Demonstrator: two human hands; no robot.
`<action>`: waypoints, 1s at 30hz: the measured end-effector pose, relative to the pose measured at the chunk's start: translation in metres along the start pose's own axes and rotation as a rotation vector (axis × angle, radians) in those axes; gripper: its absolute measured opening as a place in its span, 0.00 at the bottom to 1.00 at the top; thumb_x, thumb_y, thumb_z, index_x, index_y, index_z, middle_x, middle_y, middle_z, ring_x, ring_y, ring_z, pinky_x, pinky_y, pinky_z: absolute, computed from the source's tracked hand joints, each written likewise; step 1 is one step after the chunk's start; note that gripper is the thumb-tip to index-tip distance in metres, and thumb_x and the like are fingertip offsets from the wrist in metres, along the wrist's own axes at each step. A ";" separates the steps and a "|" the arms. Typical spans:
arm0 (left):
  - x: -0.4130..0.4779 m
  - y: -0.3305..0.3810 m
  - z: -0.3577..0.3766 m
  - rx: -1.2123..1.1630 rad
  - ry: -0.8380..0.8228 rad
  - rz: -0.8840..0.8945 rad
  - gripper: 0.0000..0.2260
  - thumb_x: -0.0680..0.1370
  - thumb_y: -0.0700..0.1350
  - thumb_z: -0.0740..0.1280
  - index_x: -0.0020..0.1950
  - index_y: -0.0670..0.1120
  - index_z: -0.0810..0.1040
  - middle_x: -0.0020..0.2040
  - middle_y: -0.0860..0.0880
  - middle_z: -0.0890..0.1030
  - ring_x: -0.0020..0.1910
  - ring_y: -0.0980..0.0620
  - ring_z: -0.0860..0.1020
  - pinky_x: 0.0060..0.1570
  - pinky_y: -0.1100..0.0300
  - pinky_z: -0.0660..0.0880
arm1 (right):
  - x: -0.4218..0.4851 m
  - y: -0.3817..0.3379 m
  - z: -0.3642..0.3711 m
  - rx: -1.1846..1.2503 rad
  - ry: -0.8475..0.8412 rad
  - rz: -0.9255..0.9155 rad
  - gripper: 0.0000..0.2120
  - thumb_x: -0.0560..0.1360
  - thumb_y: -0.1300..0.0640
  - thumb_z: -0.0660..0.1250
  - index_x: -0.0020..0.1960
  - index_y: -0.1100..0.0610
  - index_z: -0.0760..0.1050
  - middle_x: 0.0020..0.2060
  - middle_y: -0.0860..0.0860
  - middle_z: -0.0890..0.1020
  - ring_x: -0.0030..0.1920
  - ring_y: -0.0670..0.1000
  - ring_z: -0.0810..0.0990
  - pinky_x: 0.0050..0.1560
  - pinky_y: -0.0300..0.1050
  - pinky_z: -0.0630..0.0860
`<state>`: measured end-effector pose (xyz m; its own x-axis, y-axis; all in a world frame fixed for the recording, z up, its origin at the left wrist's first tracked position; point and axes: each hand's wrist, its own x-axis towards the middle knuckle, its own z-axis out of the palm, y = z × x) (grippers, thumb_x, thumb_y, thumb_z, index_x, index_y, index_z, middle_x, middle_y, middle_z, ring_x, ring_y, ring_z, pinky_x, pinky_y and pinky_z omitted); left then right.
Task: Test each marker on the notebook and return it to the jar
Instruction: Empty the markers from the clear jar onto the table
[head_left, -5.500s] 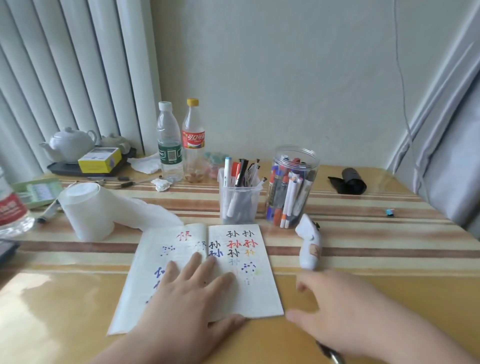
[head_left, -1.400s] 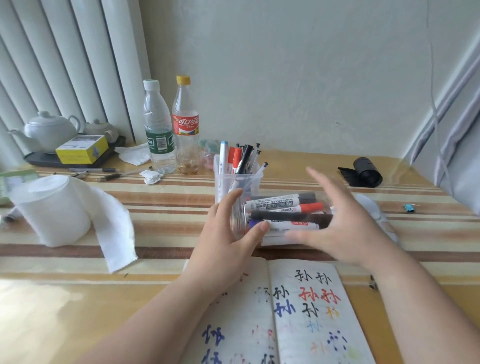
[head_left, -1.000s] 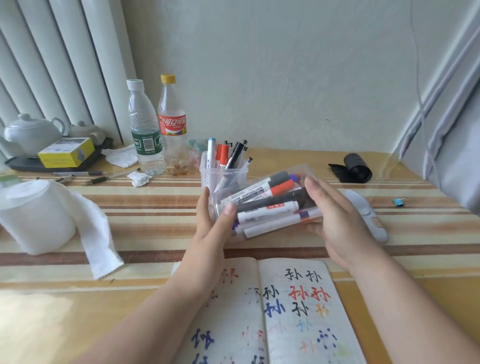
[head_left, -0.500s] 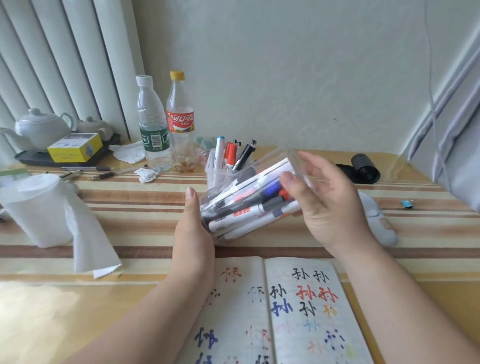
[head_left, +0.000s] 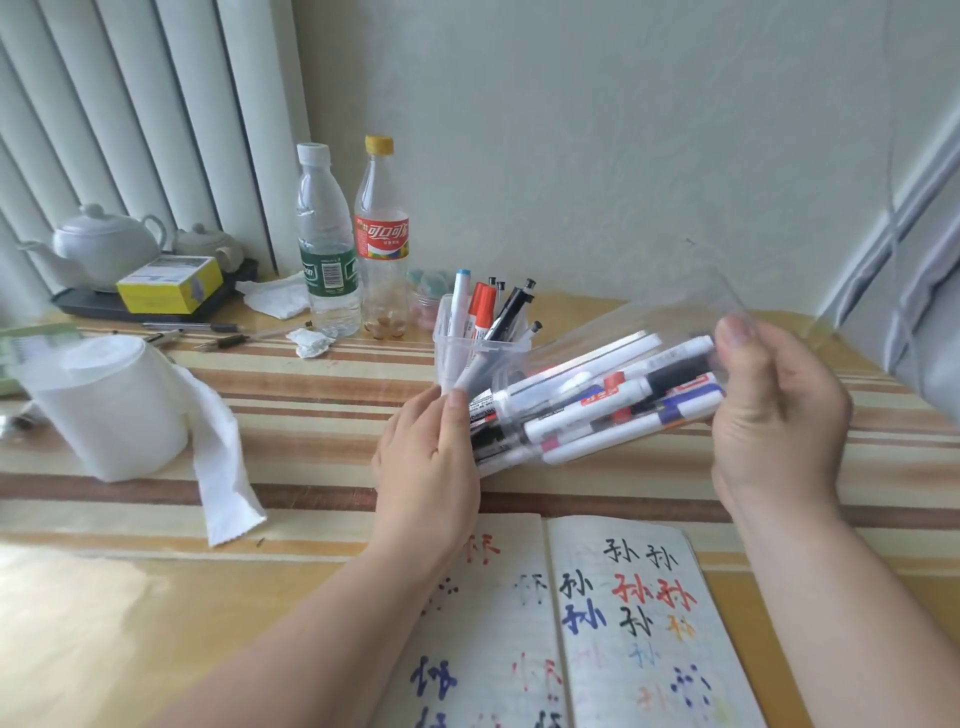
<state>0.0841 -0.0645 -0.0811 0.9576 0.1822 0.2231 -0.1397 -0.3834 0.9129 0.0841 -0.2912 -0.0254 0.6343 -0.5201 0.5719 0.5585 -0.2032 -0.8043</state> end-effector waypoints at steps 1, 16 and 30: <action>0.001 0.000 -0.001 0.036 -0.006 0.004 0.25 0.85 0.60 0.48 0.71 0.53 0.78 0.73 0.54 0.73 0.76 0.52 0.65 0.78 0.45 0.58 | 0.002 0.001 0.000 0.008 0.030 0.014 0.19 0.69 0.28 0.71 0.44 0.42 0.85 0.37 0.38 0.84 0.43 0.40 0.81 0.46 0.38 0.74; -0.005 -0.002 -0.004 0.523 -0.148 0.057 0.26 0.80 0.68 0.56 0.76 0.62 0.68 0.77 0.56 0.67 0.78 0.50 0.57 0.78 0.45 0.55 | 0.032 -0.003 -0.041 0.027 0.260 0.393 0.17 0.64 0.37 0.76 0.35 0.51 0.82 0.36 0.50 0.82 0.33 0.52 0.82 0.32 0.45 0.77; -0.012 0.008 -0.005 0.414 -0.193 0.268 0.30 0.76 0.76 0.46 0.70 0.64 0.69 0.72 0.62 0.66 0.78 0.56 0.55 0.78 0.37 0.40 | 0.026 0.001 -0.038 -0.002 0.254 0.497 0.15 0.63 0.33 0.71 0.33 0.43 0.83 0.34 0.44 0.84 0.30 0.47 0.82 0.28 0.39 0.73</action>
<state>0.0700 -0.0653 -0.0745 0.9362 -0.1263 0.3280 -0.3125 -0.7263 0.6122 0.0812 -0.3363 -0.0171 0.6722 -0.7374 0.0665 0.2235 0.1164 -0.9677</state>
